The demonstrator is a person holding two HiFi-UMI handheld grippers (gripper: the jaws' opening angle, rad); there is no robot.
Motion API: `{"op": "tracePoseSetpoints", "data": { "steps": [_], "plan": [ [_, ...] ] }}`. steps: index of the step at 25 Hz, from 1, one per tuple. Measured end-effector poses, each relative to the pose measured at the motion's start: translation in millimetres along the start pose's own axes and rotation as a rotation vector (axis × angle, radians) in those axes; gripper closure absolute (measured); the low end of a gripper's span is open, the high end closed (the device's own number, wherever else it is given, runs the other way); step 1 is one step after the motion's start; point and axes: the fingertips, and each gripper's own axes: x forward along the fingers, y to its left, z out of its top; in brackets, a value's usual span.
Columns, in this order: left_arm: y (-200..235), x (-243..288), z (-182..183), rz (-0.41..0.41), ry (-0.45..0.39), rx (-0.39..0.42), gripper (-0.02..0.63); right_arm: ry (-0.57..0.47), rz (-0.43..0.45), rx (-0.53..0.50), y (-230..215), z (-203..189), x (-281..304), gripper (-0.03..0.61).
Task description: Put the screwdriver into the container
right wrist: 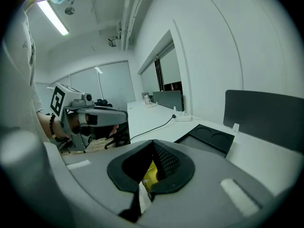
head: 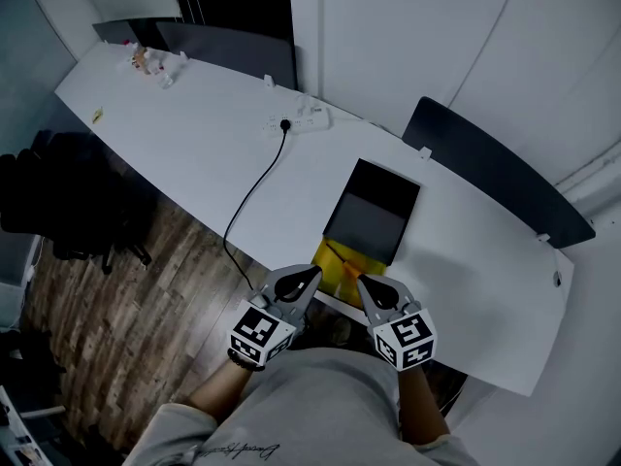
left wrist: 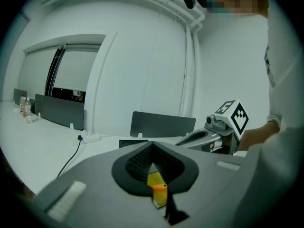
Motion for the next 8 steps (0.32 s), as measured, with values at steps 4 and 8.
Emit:
{"op": "tracePoseSetpoints", "data": {
  "steps": [4,8],
  "plan": [
    [-0.1,1.1,1.7,-0.003,0.001,0.003,0.615,0.005,0.004,-0.001,-0.6,0.2,1.5,0.565],
    [3.2,3.6,2.4,-0.003,0.000,0.005,0.615,0.007,0.007,-0.008,-3.1,2.2,5.2,0.565]
  ]
}}
